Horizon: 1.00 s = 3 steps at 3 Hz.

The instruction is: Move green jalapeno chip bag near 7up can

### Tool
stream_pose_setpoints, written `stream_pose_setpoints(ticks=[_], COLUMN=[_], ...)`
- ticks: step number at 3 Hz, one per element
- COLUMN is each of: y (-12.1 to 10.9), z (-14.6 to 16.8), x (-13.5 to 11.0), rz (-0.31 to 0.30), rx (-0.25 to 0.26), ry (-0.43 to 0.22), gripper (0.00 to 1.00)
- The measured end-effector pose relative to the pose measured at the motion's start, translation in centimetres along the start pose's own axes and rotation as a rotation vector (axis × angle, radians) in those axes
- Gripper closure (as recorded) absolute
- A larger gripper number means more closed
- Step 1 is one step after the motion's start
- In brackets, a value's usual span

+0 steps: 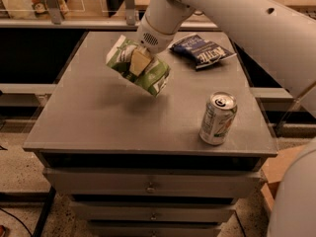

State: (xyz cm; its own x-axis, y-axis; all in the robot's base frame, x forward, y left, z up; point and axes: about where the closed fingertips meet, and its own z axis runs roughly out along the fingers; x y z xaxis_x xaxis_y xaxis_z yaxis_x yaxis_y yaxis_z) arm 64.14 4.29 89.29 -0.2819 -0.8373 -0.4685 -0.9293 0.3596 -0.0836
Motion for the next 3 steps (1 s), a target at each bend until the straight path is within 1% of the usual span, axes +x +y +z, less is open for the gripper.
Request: stream_pose_setpoints(ticks=[1, 2, 3], y=[-0.8, -1.0, -0.7], z=[-2.3, -4.1, -5.1], x=[1.9, 3.8, 5.5], rz=[0.026, 0.047, 0.063], rx=[0.037, 0.060, 0.072], ry=[-0.004, -0.012, -0.013], gripper=[0.74, 0.66, 0.66])
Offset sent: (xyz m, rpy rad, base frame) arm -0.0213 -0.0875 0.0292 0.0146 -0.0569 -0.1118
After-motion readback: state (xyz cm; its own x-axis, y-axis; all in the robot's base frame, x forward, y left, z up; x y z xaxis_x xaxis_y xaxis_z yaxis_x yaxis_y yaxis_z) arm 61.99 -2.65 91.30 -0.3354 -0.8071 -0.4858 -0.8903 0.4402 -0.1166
